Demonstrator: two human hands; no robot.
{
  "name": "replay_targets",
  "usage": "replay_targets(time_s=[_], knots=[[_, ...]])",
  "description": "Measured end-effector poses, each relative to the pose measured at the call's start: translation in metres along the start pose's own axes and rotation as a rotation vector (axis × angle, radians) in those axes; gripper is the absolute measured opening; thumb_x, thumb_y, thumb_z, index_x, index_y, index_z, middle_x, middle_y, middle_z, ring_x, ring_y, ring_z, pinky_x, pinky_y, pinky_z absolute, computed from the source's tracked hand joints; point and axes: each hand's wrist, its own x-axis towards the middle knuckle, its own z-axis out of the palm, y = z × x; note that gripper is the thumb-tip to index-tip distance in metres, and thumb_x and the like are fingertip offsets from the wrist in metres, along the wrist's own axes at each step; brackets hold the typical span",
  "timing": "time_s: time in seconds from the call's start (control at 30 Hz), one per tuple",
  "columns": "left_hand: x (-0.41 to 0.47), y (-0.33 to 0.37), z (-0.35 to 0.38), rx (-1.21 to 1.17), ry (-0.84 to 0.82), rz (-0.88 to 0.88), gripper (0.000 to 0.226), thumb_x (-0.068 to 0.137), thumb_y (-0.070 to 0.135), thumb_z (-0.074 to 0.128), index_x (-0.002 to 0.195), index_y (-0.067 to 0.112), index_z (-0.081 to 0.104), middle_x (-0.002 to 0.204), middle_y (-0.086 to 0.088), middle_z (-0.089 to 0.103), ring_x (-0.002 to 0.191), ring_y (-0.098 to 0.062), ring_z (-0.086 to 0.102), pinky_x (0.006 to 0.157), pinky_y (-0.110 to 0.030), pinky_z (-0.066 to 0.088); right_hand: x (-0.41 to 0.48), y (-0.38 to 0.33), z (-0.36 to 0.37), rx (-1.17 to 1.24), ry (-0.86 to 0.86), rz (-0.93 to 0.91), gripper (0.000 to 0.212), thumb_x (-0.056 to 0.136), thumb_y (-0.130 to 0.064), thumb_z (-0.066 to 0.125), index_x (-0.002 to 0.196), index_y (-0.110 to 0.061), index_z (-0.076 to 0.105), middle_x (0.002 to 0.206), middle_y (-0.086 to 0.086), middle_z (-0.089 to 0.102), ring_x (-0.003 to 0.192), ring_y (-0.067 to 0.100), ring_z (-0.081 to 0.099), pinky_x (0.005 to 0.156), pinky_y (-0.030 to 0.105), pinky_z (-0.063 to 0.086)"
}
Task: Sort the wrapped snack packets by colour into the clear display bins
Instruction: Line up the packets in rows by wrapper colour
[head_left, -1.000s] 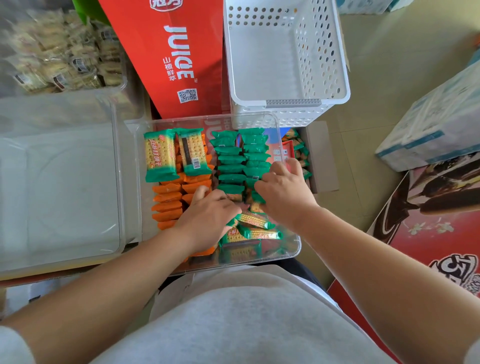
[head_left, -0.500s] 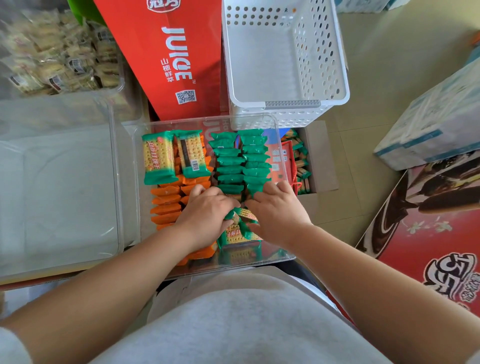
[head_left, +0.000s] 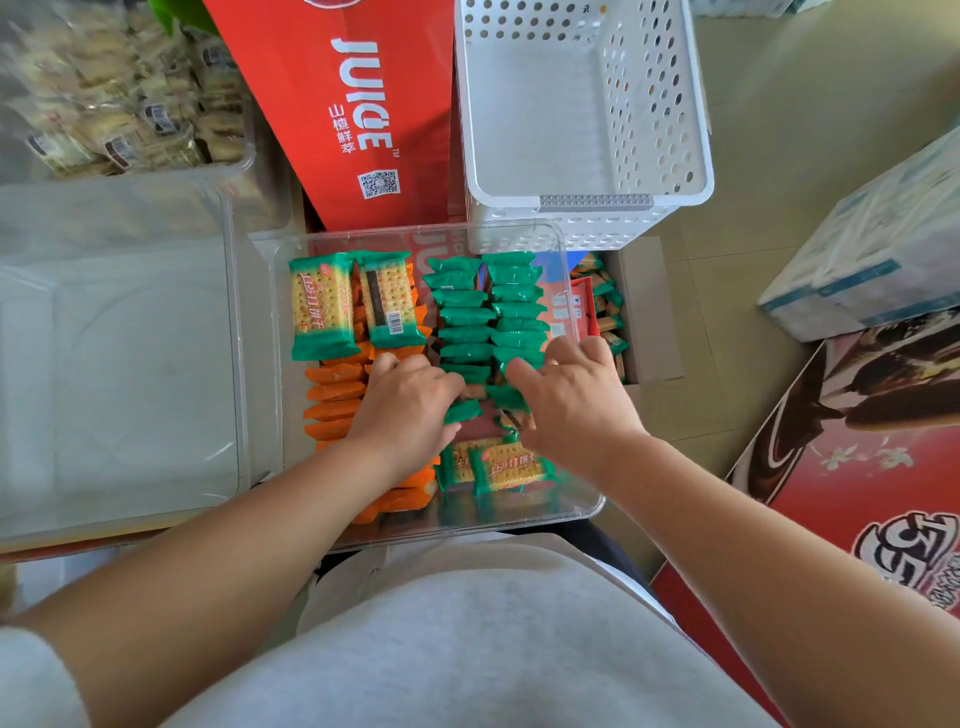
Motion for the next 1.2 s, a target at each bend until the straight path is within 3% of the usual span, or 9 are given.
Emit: replay_targets(time_s=[0.1, 0.27, 0.4, 0.57, 0.67, 0.77, 0.83, 0.97, 1.2], knots=[[0.005, 0.005, 0.0, 0.032, 0.028, 0.02, 0.024, 0.079, 0.035, 0.081, 0.095, 0.019, 0.073, 0.082, 0.004, 0.07, 0.096, -0.026, 0.057, 0.083, -0.042, 0.031, 0.002, 0.009, 0.005, -0.025, -0.017, -0.028, 0.028, 0.075, -0.028, 0.07, 0.101, -0.021, 0.061, 0.074, 0.004, 0.065, 0.104, 0.027, 0.054, 0.086, 0.043, 0.028], [0.015, 0.012, -0.002, 0.071, 0.088, 0.073, 0.025, 0.072, 0.032, 0.087, 0.089, 0.017, 0.074, 0.077, 0.002, 0.069, 0.087, -0.028, 0.056, 0.077, -0.042, 0.035, -0.002, 0.012, 0.008, -0.071, 0.062, -0.001, 0.02, 0.068, -0.022, 0.078, 0.075, -0.02, 0.06, 0.072, -0.004, 0.061, 0.094, 0.027, 0.054, 0.083, 0.044, 0.03], [0.021, 0.011, -0.007, 0.113, 0.121, 0.026, 0.041, 0.067, 0.037, 0.089, 0.091, 0.014, 0.066, 0.081, -0.003, 0.061, 0.087, -0.031, 0.055, 0.077, -0.043, 0.038, -0.005, 0.005, 0.013, -0.114, 0.12, 0.02, 0.018, 0.054, -0.003, 0.074, 0.062, -0.013, 0.061, 0.07, 0.007, 0.057, 0.093, 0.031, 0.043, 0.087, 0.051, 0.032], [0.015, -0.006, -0.008, 0.074, 0.145, 0.096, 0.028, 0.074, 0.033, 0.085, 0.091, 0.014, 0.072, 0.086, -0.001, 0.064, 0.089, -0.031, 0.056, 0.08, -0.044, 0.037, -0.001, -0.005, 0.008, -0.173, -0.028, 0.048, 0.02, 0.064, -0.006, 0.071, 0.081, -0.015, 0.065, 0.085, 0.008, 0.061, 0.107, 0.033, 0.044, 0.104, 0.056, 0.027], [0.006, -0.016, -0.005, 0.045, 0.189, 0.095, 0.021, 0.075, 0.026, 0.085, 0.089, 0.014, 0.076, 0.087, -0.002, 0.064, 0.089, -0.031, 0.057, 0.079, -0.044, 0.04, -0.004, -0.002, 0.011, -0.15, 0.096, 0.046, 0.044, 0.054, -0.002, 0.071, 0.094, -0.015, 0.058, 0.086, 0.009, 0.057, 0.1, 0.033, 0.043, 0.095, 0.053, 0.031], [0.001, -0.019, -0.006, 0.002, 0.23, 0.061, 0.022, 0.077, 0.026, 0.084, 0.093, 0.013, 0.078, 0.088, -0.003, 0.062, 0.088, -0.031, 0.056, 0.077, -0.045, 0.043, -0.008, -0.003, 0.012, -0.063, 0.217, -0.102, 0.027, 0.066, -0.006, 0.069, 0.089, -0.015, 0.056, 0.082, 0.006, 0.054, 0.084, 0.03, 0.047, 0.075, 0.043, 0.038], [-0.002, -0.02, -0.008, -0.026, 0.225, 0.037, 0.025, 0.079, 0.032, 0.082, 0.095, 0.014, 0.077, 0.091, -0.003, 0.062, 0.09, -0.03, 0.056, 0.077, -0.045, 0.045, -0.01, -0.013, 0.003, 0.127, 0.061, -0.193, 0.011, 0.084, -0.013, 0.067, 0.094, -0.016, 0.063, 0.083, 0.003, 0.061, 0.077, 0.027, 0.056, 0.069, 0.04, 0.049], [-0.015, -0.029, -0.005, -0.006, 0.127, -0.011, 0.042, 0.08, 0.046, 0.076, 0.11, 0.017, 0.073, 0.116, -0.006, 0.062, 0.108, -0.03, 0.055, 0.089, -0.047, 0.045, -0.002, -0.03, -0.005, 0.377, -0.462, -0.095, 0.044, 0.1, -0.015, 0.052, 0.14, -0.033, 0.052, 0.129, 0.001, 0.063, 0.111, 0.024, 0.062, 0.09, 0.04, 0.055], [-0.035, -0.042, -0.002, -0.023, 0.049, 0.019, 0.054, 0.08, 0.045, 0.078, 0.127, 0.02, 0.066, 0.143, -0.009, 0.051, 0.129, -0.032, 0.046, 0.108, -0.052, 0.036, 0.023, -0.057, 0.026, 0.287, -0.571, -0.209, 0.078, 0.089, 0.005, 0.051, 0.156, -0.027, 0.027, 0.138, 0.009, 0.057, 0.115, 0.029, 0.06, 0.093, 0.04, 0.053]])
